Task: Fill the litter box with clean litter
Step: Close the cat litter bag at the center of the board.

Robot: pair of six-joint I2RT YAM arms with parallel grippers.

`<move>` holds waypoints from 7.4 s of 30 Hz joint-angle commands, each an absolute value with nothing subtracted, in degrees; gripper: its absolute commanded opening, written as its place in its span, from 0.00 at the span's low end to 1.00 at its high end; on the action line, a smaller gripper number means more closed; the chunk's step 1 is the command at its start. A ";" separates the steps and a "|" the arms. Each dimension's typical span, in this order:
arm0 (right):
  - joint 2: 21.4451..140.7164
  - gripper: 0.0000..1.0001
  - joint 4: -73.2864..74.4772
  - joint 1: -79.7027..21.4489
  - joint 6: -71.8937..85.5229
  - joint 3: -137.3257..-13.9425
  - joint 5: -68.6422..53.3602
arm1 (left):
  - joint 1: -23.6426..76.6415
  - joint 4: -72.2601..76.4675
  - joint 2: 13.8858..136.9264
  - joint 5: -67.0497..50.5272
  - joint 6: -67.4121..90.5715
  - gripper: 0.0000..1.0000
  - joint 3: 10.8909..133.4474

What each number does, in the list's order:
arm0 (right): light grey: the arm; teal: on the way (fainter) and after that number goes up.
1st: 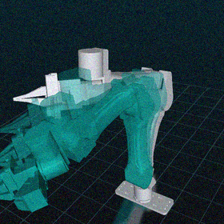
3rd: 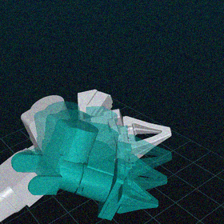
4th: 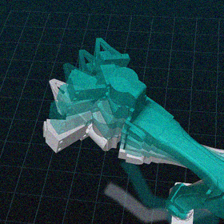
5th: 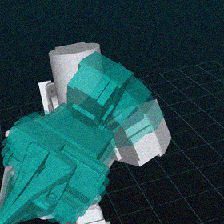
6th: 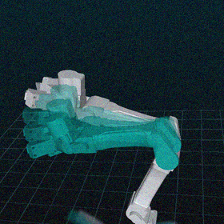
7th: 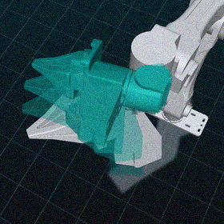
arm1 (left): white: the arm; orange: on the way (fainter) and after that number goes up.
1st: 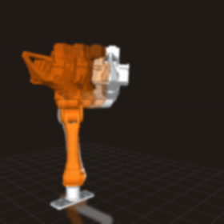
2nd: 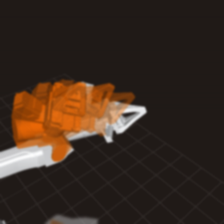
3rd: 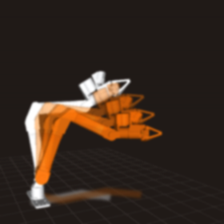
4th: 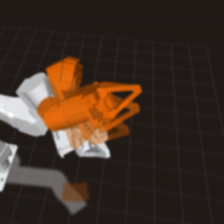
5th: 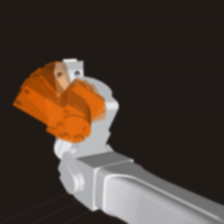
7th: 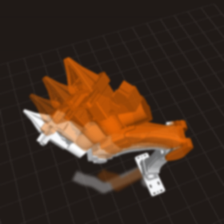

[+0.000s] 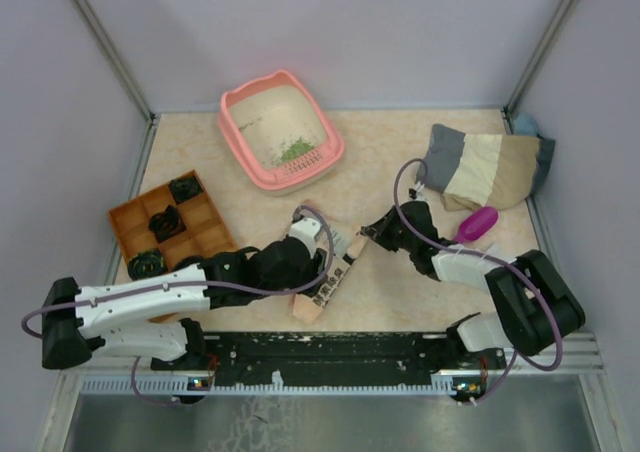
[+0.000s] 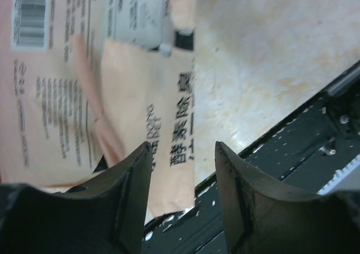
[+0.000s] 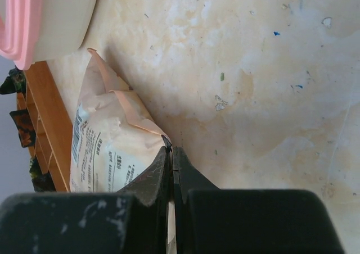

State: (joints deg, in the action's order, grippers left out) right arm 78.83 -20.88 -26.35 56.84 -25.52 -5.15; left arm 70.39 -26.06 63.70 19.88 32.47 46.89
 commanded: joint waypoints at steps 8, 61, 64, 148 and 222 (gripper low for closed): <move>72.22 0.00 -18.07 -25.14 58.76 -27.00 1.94 | 75.64 -11.33 74.26 17.86 16.53 0.51 51.50; 58.15 0.00 14.62 -19.78 64.79 -40.30 12.41 | 89.40 -6.26 74.80 46.55 2.62 0.00 48.08; 55.58 0.00 17.46 -19.79 67.16 -41.92 11.85 | 86.24 -3.30 70.35 41.31 -0.43 0.00 46.94; 54.03 0.21 21.21 -35.13 -65.64 -34.19 -27.13 | 55.49 3.51 58.97 -2.23 6.68 0.00 41.45; 68.66 0.00 24.52 -23.32 -56.53 -50.98 -46.22 | 79.35 10.12 61.63 24.57 -2.01 0.68 35.37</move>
